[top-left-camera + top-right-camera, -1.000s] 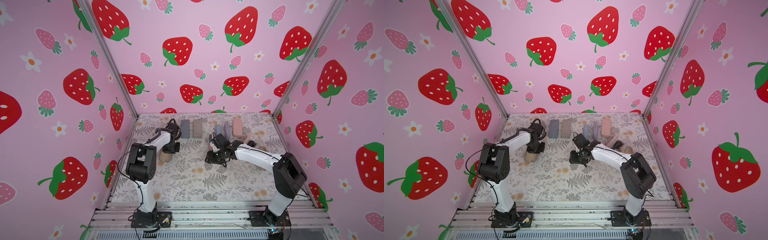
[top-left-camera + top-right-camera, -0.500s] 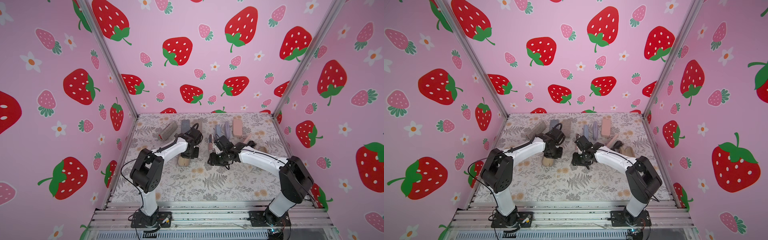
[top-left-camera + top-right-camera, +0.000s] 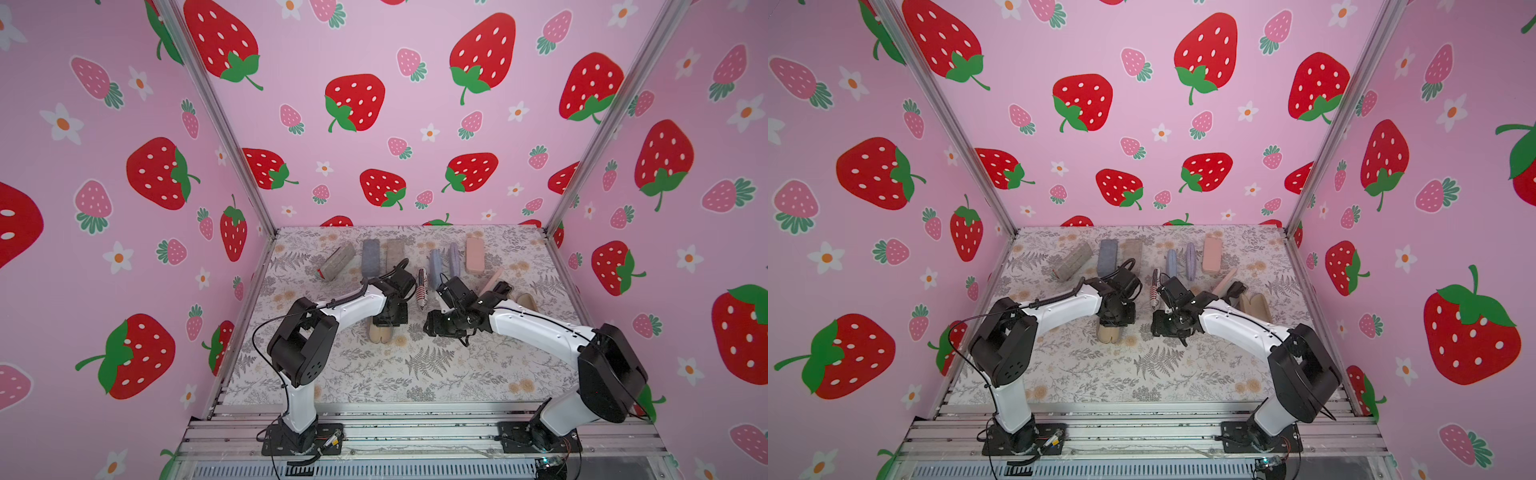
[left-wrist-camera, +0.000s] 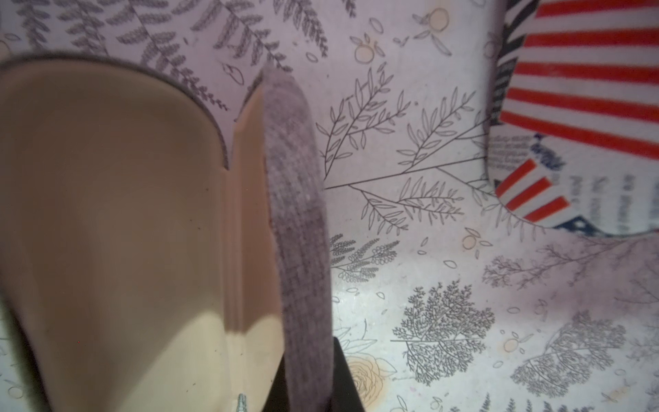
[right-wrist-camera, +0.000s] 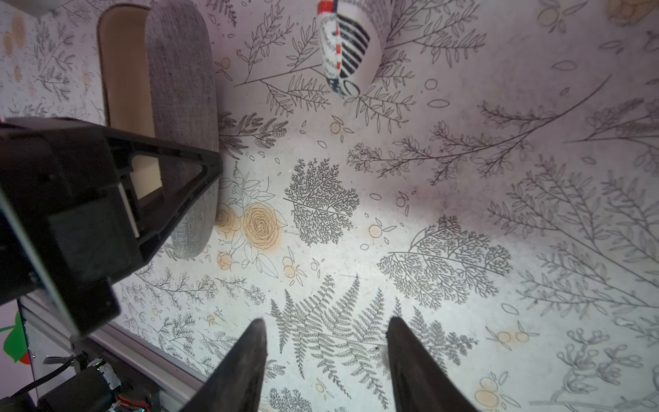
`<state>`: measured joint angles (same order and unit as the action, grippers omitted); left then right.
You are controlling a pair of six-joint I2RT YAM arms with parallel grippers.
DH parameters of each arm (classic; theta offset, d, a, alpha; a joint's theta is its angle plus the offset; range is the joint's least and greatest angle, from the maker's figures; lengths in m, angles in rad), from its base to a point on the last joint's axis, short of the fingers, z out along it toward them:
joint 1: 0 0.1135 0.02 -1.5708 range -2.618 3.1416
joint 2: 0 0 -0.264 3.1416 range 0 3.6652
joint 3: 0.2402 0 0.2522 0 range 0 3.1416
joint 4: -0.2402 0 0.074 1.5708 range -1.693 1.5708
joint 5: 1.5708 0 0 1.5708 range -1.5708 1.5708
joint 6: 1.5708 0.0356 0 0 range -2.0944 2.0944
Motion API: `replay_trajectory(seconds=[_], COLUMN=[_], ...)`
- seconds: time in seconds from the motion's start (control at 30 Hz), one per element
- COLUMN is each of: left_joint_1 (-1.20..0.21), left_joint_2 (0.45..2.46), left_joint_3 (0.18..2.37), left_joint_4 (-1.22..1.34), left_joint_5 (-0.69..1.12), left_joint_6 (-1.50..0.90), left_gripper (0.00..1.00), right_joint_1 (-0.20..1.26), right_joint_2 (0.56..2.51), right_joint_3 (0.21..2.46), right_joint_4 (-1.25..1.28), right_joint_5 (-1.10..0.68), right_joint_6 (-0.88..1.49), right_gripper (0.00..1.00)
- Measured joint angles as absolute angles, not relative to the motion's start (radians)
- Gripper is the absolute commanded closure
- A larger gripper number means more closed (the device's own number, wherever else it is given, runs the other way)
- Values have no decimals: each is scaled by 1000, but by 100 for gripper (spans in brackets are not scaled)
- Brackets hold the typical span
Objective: Close the glasses case
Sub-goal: Place the glasses case at the center of the board.
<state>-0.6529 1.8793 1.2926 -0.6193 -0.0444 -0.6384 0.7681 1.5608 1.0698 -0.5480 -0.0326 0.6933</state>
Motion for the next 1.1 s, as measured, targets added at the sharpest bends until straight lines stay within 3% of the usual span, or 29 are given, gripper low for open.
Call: replay_trajectory(seconds=[0.47, 0.87, 0.97, 1.1], left_joint_1=[-666, -666, -666, -664], left_joint_2=[1910, 1799, 1734, 1648], left_joint_3=[1293, 1329, 1340, 1339], left_joint_4=[-567, -611, -618, -630], left_joint_5=[-14, -37, -56, -82], left_joint_6=[-675, -673, -661, -635], left_gripper=[60, 57, 59, 83], right_joint_1=[768, 768, 768, 770], right_joint_2=[1560, 1559, 1559, 1568], right_joint_3=[1056, 1056, 1058, 1089], right_joint_4=[-543, -537, -533, -542], right_joint_5=[-33, -37, -44, -52], right_joint_6=[697, 704, 704, 703], right_gripper=[44, 44, 44, 46])
